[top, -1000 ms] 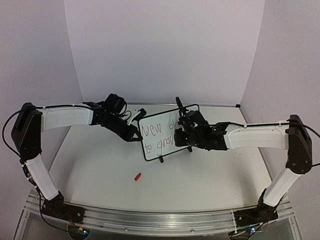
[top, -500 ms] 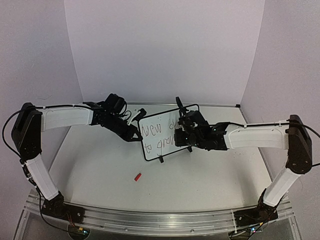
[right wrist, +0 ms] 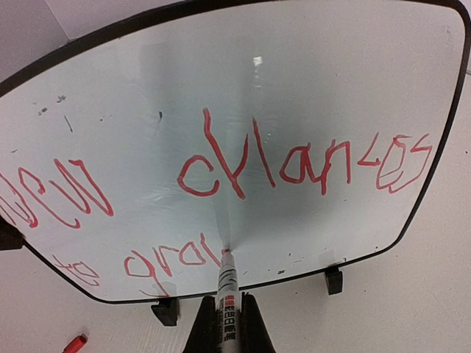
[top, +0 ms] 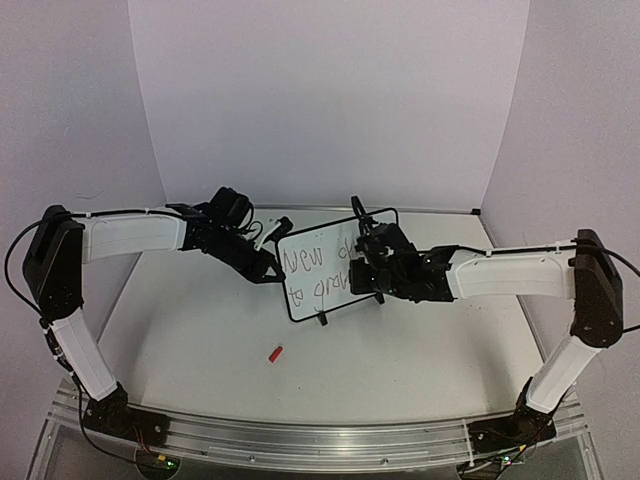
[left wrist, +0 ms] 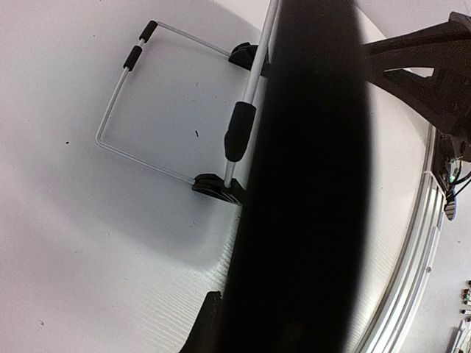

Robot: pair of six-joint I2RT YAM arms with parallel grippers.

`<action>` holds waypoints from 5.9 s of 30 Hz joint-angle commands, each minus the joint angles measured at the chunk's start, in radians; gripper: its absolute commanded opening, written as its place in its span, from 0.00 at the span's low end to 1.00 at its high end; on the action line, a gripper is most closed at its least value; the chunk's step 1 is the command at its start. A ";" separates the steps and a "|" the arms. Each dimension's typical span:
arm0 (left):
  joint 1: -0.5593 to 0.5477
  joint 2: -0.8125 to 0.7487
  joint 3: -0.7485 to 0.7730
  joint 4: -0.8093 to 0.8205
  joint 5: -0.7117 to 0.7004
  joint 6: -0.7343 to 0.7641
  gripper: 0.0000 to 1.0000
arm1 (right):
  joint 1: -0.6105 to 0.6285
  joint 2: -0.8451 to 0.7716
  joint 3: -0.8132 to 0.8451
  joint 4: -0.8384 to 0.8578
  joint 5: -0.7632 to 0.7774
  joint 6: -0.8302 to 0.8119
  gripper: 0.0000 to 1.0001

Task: Write a sentence on the whiteboard
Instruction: Write a sentence on the whiteboard, then pick up the pen cap from the center of the board.

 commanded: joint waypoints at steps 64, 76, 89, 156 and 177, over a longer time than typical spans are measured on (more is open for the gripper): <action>-0.007 -0.004 0.044 -0.037 -0.013 0.015 0.00 | -0.005 -0.075 -0.080 -0.010 0.038 0.077 0.00; -0.008 -0.008 0.044 -0.038 -0.013 0.017 0.00 | -0.004 -0.027 -0.065 0.043 0.061 0.063 0.00; -0.007 -0.008 0.044 -0.038 -0.014 0.017 0.00 | -0.004 0.001 -0.053 0.060 0.075 0.055 0.00; -0.345 -0.195 -0.345 0.021 -0.531 -0.567 0.72 | -0.083 -0.646 -0.293 -0.222 -0.139 0.056 0.00; -0.413 0.022 -0.250 0.037 -0.556 -0.537 0.31 | -0.083 -0.661 -0.316 -0.221 -0.130 0.082 0.00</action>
